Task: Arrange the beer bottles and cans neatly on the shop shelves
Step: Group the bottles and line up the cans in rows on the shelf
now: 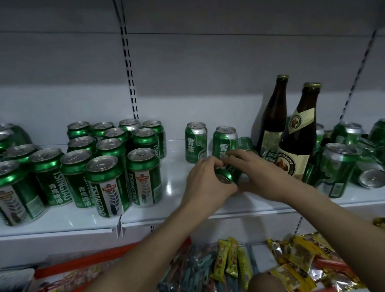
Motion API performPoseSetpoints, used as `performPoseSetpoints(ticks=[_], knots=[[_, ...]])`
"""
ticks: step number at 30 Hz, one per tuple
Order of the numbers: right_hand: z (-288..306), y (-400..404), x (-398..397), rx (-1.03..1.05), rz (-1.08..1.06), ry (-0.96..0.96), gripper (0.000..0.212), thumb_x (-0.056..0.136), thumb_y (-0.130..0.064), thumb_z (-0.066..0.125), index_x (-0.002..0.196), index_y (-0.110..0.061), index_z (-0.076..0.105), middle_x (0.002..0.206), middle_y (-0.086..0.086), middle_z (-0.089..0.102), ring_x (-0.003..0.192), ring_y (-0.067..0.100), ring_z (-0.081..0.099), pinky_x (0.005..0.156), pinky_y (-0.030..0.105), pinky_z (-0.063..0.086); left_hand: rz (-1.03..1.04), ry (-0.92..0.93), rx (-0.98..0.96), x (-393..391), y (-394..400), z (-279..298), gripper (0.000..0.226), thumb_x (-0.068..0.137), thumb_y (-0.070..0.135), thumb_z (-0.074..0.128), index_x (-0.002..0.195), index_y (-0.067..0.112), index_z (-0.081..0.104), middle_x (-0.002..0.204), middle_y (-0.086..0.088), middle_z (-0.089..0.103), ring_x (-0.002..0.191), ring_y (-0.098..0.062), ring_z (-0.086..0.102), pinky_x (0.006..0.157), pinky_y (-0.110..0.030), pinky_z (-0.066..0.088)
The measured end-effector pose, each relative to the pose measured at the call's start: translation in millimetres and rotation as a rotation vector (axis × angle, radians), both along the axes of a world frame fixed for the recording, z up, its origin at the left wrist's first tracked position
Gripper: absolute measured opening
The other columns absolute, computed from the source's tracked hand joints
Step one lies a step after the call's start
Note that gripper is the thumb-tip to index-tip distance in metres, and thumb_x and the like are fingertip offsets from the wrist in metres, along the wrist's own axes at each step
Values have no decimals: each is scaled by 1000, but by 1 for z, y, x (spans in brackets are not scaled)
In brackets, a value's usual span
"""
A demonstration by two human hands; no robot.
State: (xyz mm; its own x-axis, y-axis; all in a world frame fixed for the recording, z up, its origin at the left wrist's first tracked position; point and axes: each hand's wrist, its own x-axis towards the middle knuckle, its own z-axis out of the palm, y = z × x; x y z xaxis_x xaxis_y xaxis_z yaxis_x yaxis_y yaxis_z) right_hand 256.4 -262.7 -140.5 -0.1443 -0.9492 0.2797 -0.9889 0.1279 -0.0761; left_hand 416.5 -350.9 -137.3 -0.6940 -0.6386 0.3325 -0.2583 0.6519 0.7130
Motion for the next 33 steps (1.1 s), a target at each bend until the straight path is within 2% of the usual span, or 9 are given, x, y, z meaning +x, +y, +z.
performPoseSetpoints(ticks=[3,6,9,13,17,25,29,31,33], knots=[[0,-3,11,-118,39,-238,80,82,-34,78,150,-21,37,150,-3,41,133,18,43,107,37,41,-27,26,-59,8,-7,17,46,72,26,76,115,22,62,114,3,57,102,-14,55,80,-24,44],[-1,-14,24,-200,68,-445,71,81,-33,78,143,-24,45,132,-5,59,117,13,56,96,35,48,-56,13,-148,16,-16,35,40,80,27,71,119,23,62,116,2,53,102,-15,55,86,-27,45],[-5,-24,34,-234,88,-601,45,83,-34,76,124,-29,57,117,-12,67,109,8,62,92,37,52,-89,-44,-233,26,-27,52,37,84,35,71,119,24,63,115,3,53,101,-12,52,84,-27,42],[-9,-36,55,-262,105,-747,17,89,-29,71,100,-31,59,98,-13,70,93,1,66,81,25,53,-103,-224,-364,36,-38,63,49,81,41,75,124,21,61,118,-2,55,106,-18,52,85,-29,42],[-14,-48,71,-281,104,-821,25,91,-35,68,107,-18,61,99,-6,70,87,15,68,82,43,54,-55,-356,-437,42,-45,67,50,88,44,66,131,20,56,123,-4,54,113,-22,52,93,-37,45],[-25,-65,94,-303,87,-823,44,82,-60,57,109,-25,57,105,-7,66,90,12,67,81,47,55,8,-528,-544,44,-56,64,38,95,34,55,128,16,56,124,-5,57,112,-25,55,99,-43,40],[-33,-64,95,-325,81,-766,25,95,-21,60,119,-17,55,106,-11,64,89,-9,61,75,17,48,37,-389,-728,37,-43,48,46,87,11,56,133,13,54,134,-5,50,130,-23,39,118,-43,15],[-35,-56,95,-365,75,-605,25,96,-4,54,119,-15,54,107,-16,60,92,-20,53,81,4,42,-22,-174,-736,35,-28,36,52,84,4,55,135,11,54,134,-5,51,130,-22,38,116,-36,20],[-35,-50,87,-451,-3,-444,26,94,1,48,117,-2,59,103,-1,65,85,-14,47,86,-2,36,-105,-6,-657,31,-15,22,46,85,1,54,130,8,58,128,-5,55,123,-21,44,108,-35,34]])
